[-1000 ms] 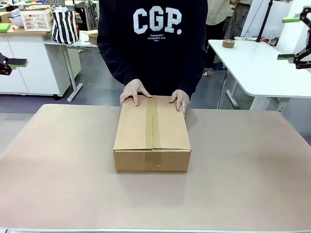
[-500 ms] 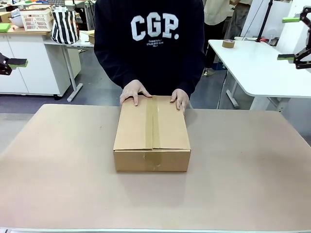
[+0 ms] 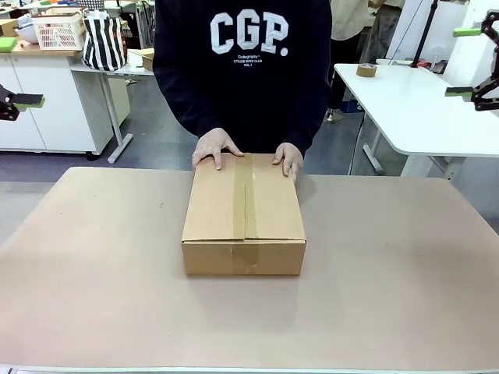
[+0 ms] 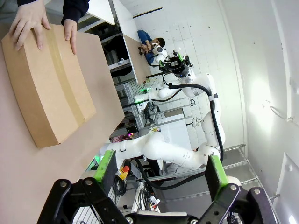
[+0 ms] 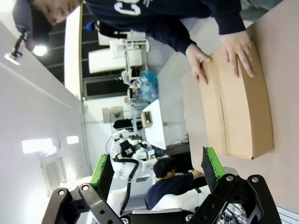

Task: Pack the gift set into the box.
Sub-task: Press and hold the closed box until the human finishes sealing it.

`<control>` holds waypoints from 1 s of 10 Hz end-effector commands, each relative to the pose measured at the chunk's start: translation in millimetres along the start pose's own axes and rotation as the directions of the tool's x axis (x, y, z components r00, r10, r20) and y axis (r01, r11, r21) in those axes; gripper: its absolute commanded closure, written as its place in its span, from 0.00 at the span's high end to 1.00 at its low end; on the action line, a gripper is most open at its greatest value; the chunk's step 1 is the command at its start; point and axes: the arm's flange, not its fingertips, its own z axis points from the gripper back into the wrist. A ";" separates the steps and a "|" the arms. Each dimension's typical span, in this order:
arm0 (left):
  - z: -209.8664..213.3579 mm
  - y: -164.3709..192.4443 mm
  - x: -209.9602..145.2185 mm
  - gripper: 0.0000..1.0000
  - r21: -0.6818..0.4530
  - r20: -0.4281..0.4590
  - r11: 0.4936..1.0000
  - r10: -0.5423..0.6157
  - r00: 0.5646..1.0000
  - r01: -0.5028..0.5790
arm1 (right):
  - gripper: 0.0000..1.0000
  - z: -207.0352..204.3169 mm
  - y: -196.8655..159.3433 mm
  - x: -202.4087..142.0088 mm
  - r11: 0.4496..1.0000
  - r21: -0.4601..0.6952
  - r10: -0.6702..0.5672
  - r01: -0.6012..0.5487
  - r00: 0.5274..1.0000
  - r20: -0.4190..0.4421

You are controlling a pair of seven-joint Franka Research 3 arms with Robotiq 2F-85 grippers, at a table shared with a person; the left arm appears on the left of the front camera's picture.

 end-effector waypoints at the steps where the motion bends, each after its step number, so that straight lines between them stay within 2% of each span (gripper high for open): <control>1: -32.1 5.3 14.5 1.00 -0.027 -0.028 0.976 -0.219 0.975 0.218 | 1.00 -53.4 13.8 0.7 0.961 0.029 0.277 -0.276 0.945 -0.173; 2: -64.2 10.7 23.7 1.00 -0.010 -0.058 0.913 -0.408 0.911 0.408 | 1.00 -85.8 23.7 -5.4 0.878 0.052 0.473 -0.475 0.849 -0.233; 3: -95.1 13.6 26.4 1.00 0.035 -0.139 0.817 -0.567 0.812 0.576 | 1.00 -115.1 29.5 -14.0 0.738 0.130 0.673 -0.663 0.703 -0.231; 4: -123.1 14.8 25.8 1.00 0.070 -0.179 0.698 -0.694 0.698 0.712 | 1.00 -140.5 31.0 -27.1 0.501 0.114 0.855 -0.858 0.470 -0.221; 5: -150.9 15.3 22.1 1.00 0.078 -0.163 0.565 -0.805 0.570 0.821 | 1.00 -169.1 29.4 -57.2 0.255 0.254 0.951 -0.933 0.194 -0.241; 6: -167.4 12.1 15.3 1.00 0.056 -0.139 0.488 -0.860 0.491 0.871 | 1.00 -187.4 26.5 -90.7 0.115 0.297 0.965 -0.948 0.035 -0.262; 7: -181.7 7.4 6.4 1.00 0.013 -0.152 0.448 -0.883 0.445 0.894 | 1.00 -196.5 23.3 -117.3 -0.074 0.245 0.950 -0.967 -0.143 -0.277; 8: -191.8 5.3 -1.3 1.00 -0.039 -0.178 0.452 -0.881 0.439 0.891 | 1.00 -197.5 20.3 -123.9 -0.169 0.195 0.934 -0.966 -0.220 -0.283; 9: -195.2 5.6 -5.0 1.00 -0.053 -0.202 0.490 -0.858 0.472 0.870 | 1.00 -192.4 17.8 -116.3 -0.214 0.084 0.936 -0.973 -0.229 -0.268; 10: -191.3 0.3 13.6 1.00 0.001 -0.199 0.474 -0.863 0.465 0.880 | 1.00 -206.3 33.1 -123.2 0.395 0.191 0.825 -0.899 0.256 -0.503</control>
